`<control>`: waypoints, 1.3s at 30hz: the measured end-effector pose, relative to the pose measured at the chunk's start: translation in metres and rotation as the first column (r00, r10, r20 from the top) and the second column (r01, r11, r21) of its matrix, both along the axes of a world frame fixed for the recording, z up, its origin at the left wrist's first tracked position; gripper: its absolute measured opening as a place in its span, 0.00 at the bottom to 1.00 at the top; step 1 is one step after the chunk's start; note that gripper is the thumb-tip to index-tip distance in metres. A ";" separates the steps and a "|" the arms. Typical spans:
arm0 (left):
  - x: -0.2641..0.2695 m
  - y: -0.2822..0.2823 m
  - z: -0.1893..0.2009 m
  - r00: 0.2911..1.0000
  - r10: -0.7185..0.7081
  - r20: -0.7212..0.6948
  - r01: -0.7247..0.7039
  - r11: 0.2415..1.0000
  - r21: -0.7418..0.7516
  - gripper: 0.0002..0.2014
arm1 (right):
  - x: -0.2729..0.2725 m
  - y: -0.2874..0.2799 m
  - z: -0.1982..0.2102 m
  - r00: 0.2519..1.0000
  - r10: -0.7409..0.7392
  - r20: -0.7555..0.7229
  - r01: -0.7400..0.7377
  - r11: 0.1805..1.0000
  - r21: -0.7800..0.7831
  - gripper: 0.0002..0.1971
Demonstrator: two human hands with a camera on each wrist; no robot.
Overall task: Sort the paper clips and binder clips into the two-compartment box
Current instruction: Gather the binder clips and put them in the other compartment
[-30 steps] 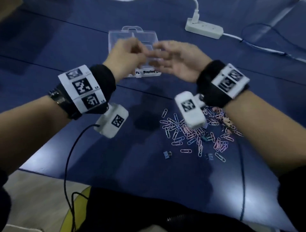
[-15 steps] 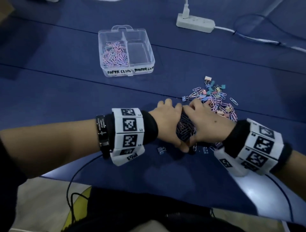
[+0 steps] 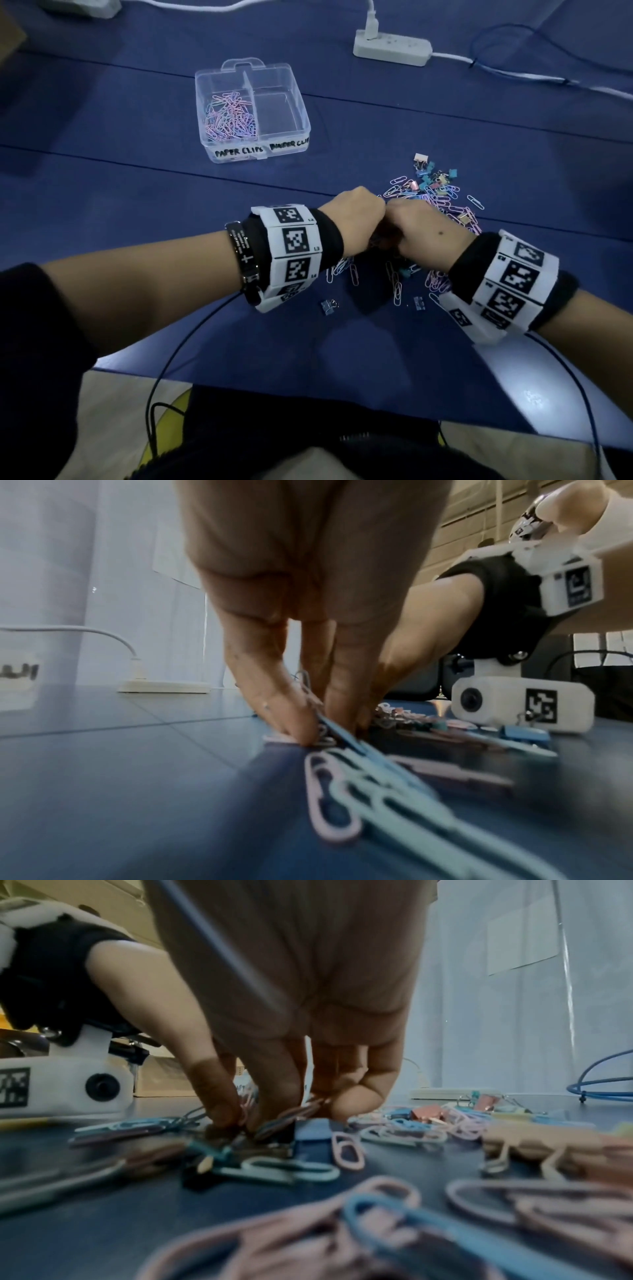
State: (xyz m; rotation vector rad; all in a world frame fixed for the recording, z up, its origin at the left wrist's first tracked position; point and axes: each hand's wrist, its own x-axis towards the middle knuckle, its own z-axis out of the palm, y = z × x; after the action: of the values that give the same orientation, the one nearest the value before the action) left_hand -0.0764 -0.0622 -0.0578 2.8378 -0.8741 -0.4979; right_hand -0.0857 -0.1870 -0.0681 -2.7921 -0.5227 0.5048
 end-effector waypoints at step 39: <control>0.037 0.041 -0.012 0.002 -0.144 -0.990 -0.916 0.396 -0.060 0.27 | 0.008 -0.038 0.009 0.463 0.005 -0.886 0.880 0.114 0.460 0.06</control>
State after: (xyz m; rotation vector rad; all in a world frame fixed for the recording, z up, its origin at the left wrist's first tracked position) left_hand -0.0395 -0.0214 -0.0698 1.1215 0.2900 -1.1842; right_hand -0.0775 -0.2255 -0.0588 -1.1616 0.3609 0.7339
